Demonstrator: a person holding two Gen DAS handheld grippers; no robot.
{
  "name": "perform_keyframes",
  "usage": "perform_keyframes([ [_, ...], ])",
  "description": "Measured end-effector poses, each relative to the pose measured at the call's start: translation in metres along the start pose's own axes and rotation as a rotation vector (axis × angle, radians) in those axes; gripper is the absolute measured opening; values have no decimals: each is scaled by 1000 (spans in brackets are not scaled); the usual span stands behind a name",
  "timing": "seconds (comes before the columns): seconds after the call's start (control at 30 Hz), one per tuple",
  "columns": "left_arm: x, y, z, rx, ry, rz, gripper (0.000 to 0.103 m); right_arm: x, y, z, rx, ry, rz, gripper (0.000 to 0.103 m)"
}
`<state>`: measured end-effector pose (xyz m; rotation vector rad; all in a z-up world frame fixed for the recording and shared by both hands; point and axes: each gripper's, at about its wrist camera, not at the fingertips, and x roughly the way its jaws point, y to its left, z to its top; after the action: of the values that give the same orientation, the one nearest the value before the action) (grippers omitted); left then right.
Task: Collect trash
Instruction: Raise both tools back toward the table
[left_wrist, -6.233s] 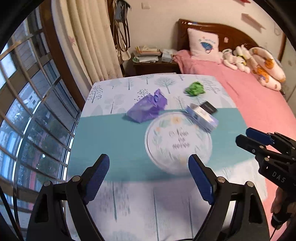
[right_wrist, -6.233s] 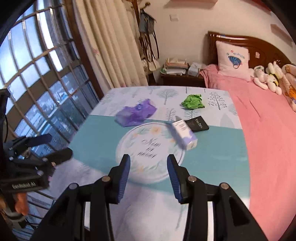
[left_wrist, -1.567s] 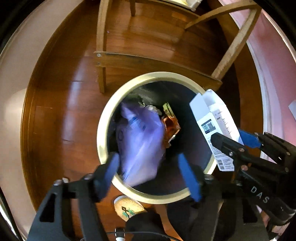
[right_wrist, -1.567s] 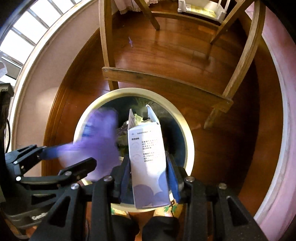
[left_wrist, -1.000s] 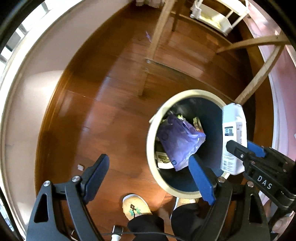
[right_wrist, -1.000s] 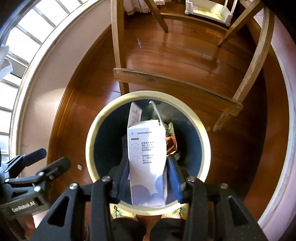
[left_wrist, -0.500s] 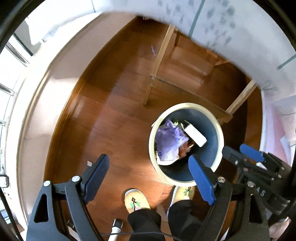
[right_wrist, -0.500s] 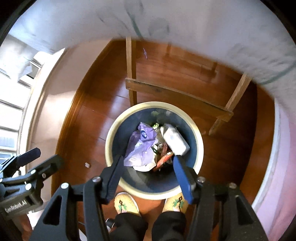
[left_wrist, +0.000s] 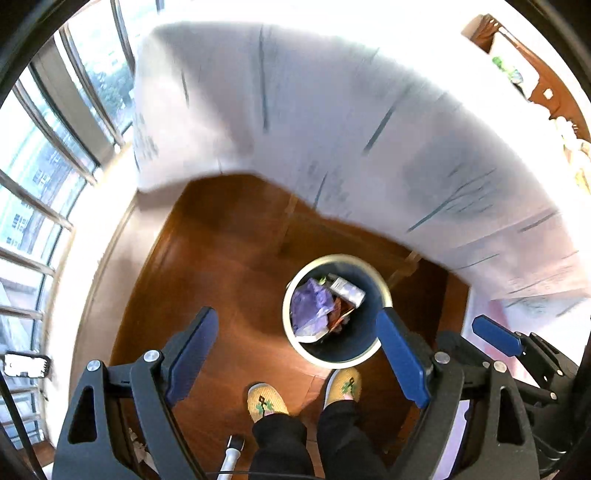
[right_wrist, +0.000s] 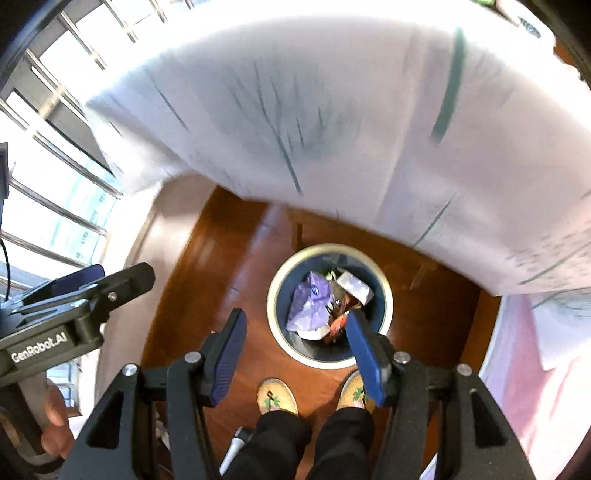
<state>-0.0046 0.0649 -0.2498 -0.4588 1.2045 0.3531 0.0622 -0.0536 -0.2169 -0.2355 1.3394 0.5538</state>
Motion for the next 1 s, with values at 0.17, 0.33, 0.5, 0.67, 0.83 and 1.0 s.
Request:
perform_keyframes([
  [0.17,-71,-17,21,53,-77,-19,86,-70,10,14,8,-92,-8,56],
  [0.33,-134,-35,44,114,-140,-39,86,-140,12,25,33,-189,-33,56],
  [0.5,-190,-50,67,171,-237,-54,86,-199,12,38,50,-297,-69,56],
  [0.67,-232,-63,92,211,-324,-67,86,-239,9,57,68,-406,-112,56],
  [0.83,-251,-78,120,244,-385,-64,86,-270,6,85,74,-509,-137,56],
  [1.0,-261,-93,153,259,-434,-58,86,-284,-12,116,73,-564,-160,56],
])
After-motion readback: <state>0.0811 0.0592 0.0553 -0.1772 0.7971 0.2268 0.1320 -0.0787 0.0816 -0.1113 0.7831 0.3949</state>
